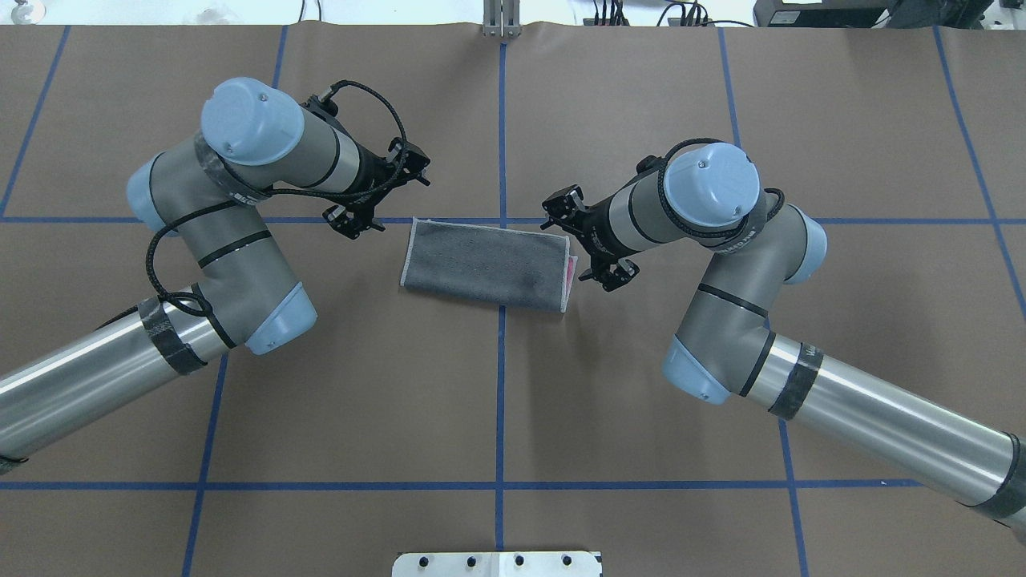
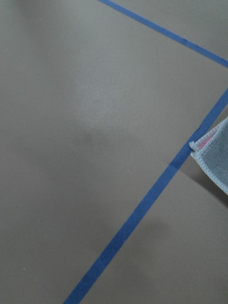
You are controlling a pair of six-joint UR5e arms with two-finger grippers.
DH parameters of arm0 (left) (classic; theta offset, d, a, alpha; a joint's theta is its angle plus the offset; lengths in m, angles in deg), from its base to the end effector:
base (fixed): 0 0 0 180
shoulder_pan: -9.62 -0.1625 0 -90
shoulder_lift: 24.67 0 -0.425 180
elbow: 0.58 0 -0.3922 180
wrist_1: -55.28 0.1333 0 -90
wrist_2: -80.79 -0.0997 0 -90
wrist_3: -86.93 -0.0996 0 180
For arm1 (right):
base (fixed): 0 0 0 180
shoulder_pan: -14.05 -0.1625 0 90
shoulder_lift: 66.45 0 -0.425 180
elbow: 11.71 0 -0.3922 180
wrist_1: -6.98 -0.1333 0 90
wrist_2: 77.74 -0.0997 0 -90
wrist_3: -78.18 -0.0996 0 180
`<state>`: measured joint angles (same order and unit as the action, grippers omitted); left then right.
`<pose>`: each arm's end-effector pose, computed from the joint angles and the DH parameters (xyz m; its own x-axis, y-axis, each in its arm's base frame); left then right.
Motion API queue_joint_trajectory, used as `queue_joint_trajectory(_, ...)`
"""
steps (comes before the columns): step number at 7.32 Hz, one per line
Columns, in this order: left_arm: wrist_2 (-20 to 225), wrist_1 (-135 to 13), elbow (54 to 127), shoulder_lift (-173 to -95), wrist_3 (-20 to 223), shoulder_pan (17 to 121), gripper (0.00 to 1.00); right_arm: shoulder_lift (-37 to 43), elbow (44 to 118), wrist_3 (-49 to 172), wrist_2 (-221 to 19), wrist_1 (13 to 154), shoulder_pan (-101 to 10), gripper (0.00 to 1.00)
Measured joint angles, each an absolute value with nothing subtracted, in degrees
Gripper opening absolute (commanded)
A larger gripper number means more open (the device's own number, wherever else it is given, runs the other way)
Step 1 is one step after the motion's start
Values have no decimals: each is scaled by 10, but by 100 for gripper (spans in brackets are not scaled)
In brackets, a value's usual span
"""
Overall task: Fold towel twice with both arms
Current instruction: 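Move the right gripper to the folded towel's end and grasp it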
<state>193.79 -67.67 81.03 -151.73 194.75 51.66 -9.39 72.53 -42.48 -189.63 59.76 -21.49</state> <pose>0.4777 -0.5578 0.2693 0.2256 -0.5827 -0.7808 0.4518 0.7726 -0.4461 -0.5189 -0.4889 0.2900 0.1669 0.7007 0.6936 -0.4079 0.6895 -0.5985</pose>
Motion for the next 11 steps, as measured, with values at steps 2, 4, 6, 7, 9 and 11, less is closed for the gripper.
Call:
queue_joint_trajectory(2, 1976, -675, 811, -1517, 1947, 539, 100, -93, 772, -433, -1900, 692, -192, 88)
queue_joint_trajectory(4, 1984, -677, 810, -1515, 1947, 544, 100, -91, 790, -443, -1901, 737, -178, 81)
queue_joint_trajectory(6, 1985, -679, 810, -1514, 1947, 544, 100, -87, 790, -430, -1896, 741, -175, 73)
queue_joint_trajectory(7, 1985, -680, 810, -1513, 1947, 544, 100, -88, 789, -398, -1894, 739, -175, 70)
queue_joint_trajectory(9, 1984, -681, 809, -1511, 1947, 544, 100, -88, 787, -329, -1891, 737, -175, 68)
queue_joint_trajectory(11, 1984, -682, 808, -1510, 1947, 544, 100, -88, 787, -278, -1889, 737, -177, 65)
